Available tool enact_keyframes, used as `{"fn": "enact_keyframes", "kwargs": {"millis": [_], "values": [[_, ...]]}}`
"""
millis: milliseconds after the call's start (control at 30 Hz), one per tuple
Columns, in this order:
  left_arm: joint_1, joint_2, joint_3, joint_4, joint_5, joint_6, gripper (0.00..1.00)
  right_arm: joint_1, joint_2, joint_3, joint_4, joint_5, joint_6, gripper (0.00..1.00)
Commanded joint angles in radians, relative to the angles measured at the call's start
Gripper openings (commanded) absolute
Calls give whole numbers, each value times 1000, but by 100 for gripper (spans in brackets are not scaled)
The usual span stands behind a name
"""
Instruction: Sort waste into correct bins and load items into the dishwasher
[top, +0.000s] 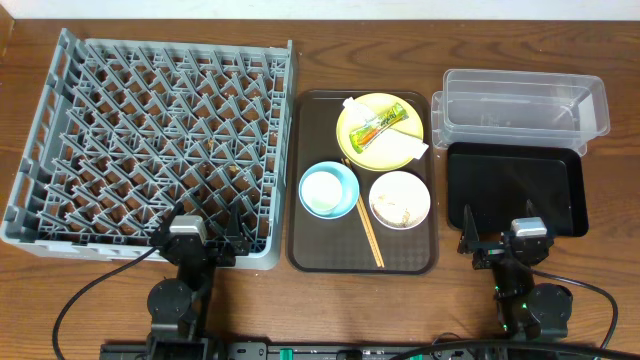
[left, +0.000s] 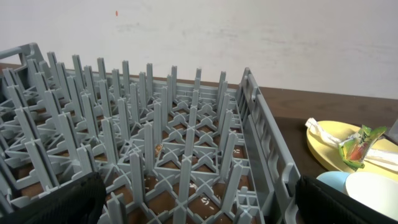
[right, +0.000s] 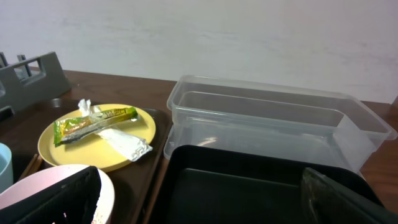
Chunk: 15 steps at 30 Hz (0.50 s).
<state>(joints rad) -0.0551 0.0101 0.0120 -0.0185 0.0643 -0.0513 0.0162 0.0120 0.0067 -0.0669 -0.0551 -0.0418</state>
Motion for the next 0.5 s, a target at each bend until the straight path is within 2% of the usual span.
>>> {"fn": "enact_keyframes", "kwargs": {"millis": [0,300,467], "values": [[4,-6,-8,-45,13,6,100,-8,1,-1,-4,-5,-8,99],[4,-5,-8,-46,13,-2,100,-8,1,-1,-3,-5,-7,99],[4,6,2,-64,14,-183,100,-9,1,-1,0,-5,87,99]]}}
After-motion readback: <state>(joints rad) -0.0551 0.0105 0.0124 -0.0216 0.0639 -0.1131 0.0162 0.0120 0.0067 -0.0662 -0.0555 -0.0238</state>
